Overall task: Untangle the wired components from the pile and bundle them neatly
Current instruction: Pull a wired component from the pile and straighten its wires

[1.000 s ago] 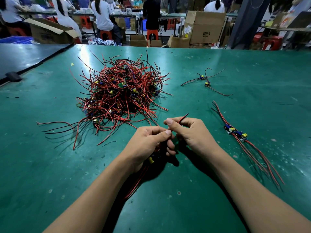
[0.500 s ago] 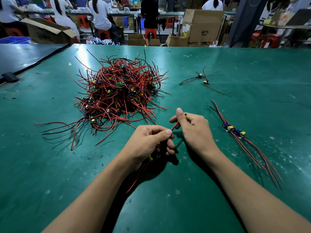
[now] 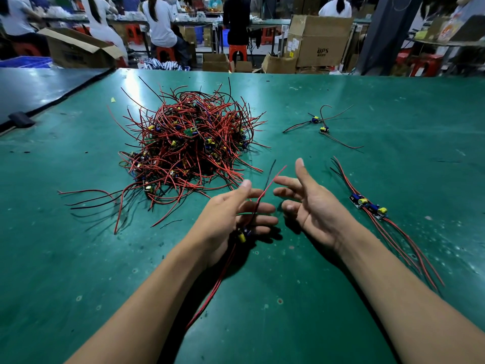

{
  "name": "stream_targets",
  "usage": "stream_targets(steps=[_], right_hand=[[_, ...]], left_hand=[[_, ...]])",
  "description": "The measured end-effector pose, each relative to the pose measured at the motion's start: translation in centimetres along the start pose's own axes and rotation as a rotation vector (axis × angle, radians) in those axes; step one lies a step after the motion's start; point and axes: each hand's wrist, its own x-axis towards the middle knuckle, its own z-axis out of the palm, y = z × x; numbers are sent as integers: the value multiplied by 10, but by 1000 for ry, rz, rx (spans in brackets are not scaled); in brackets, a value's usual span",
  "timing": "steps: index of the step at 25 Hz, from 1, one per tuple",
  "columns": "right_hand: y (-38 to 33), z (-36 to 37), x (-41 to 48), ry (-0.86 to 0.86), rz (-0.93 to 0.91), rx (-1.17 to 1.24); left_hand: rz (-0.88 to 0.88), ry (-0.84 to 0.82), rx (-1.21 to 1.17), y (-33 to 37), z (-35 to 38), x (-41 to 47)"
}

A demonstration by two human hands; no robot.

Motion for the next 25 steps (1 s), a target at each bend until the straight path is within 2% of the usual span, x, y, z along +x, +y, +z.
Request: stream_targets(steps=[4, 7, 9, 11, 13, 15, 17, 21, 25], right_hand=[[3, 1, 0, 31, -52, -32], [8, 8, -8, 53, -163, -169], [15, 16, -19, 9, -228, -266], [22, 27, -31, -72, -277, -413], [29, 37, -36, -84, -391, -660], [35, 42, -36, -28, -525, -849], [37, 41, -35, 12, -580, -873], [28, 27, -25, 124, -633, -926], [-4, -9, -13, 301, -570, -1150]], left_hand=[[-58, 20, -126, 6, -5, 3], [-47, 19, -203, 7, -9, 4], [-22, 23, -283, 8, -11, 5], [1, 32, -379, 9, -12, 7], [4, 27, -429, 8, -13, 7], [6, 12, -396, 7, -13, 7], [22, 6, -358, 5, -12, 8], [36, 25, -234, 1, -12, 11], [17, 42, -155, -1, -13, 10]])
